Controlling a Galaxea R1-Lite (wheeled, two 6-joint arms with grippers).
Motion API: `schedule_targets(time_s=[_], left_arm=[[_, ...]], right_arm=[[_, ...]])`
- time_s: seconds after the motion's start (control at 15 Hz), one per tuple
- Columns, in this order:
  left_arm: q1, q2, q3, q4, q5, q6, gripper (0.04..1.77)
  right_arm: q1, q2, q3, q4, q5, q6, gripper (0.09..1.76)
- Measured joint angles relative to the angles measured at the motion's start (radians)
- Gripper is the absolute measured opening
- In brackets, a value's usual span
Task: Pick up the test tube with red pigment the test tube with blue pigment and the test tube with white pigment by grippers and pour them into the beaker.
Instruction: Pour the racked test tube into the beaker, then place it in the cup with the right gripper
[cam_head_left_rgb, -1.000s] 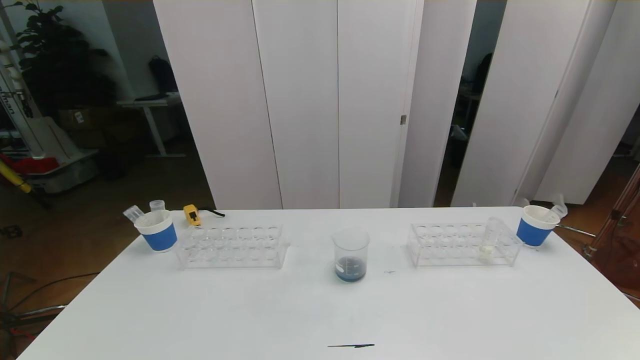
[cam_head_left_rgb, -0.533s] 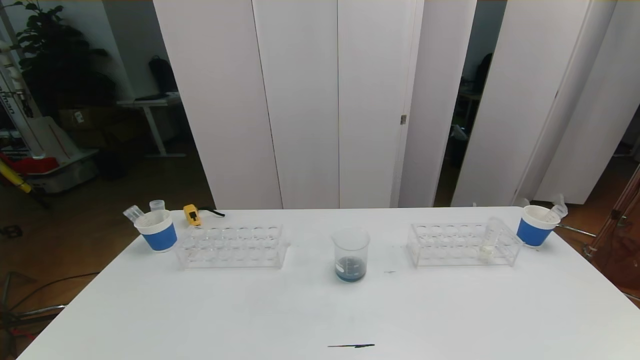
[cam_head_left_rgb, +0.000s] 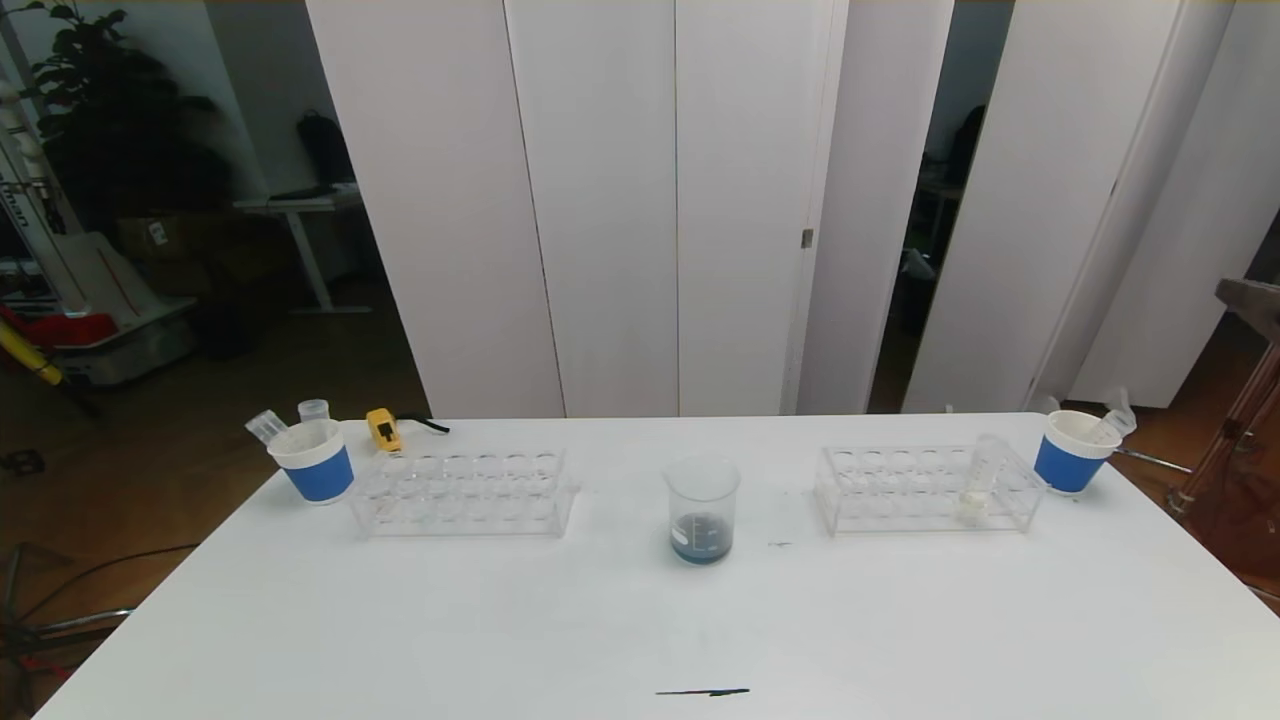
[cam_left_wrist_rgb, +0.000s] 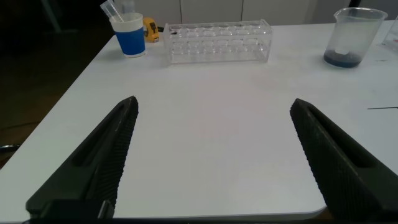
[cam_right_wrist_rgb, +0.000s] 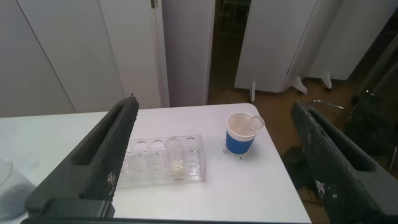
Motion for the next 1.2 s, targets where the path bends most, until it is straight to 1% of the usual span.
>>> schedule_targets(time_s=[0.13, 0.27, 0.53, 0.8, 0.93, 1.07, 1.2], left_arm=[[0.0, 0.0, 0.0, 0.0, 0.0, 0.0, 1.75], [0.0, 0.0, 0.0, 0.0, 0.0, 0.0, 1.75], [0.0, 0.0, 0.0, 0.0, 0.0, 0.0, 1.75], [0.0, 0.0, 0.0, 0.0, 0.0, 0.0, 1.75], [0.0, 0.0, 0.0, 0.0, 0.0, 0.0, 1.75], [0.0, 0.0, 0.0, 0.0, 0.0, 0.0, 1.75], [0.0, 0.0, 0.0, 0.0, 0.0, 0.0, 1.75]], right_arm=[[0.0, 0.096, 0.02, -0.078, 0.0, 0.004, 1.75], [0.005, 0.184, 0.069, -0.19, 0.0, 0.013, 1.75], [0.017, 0.333, 0.217, -0.438, 0.0, 0.016, 1.75], [0.02, 0.445, 0.366, -0.644, 0.004, 0.017, 1.75], [0.021, 0.499, 0.425, -0.753, 0.025, 0.017, 1.75], [0.026, 0.554, 0.455, -0.791, 0.032, 0.017, 1.75], [0.032, 0.603, 0.448, -0.798, 0.032, 0.018, 1.75]])
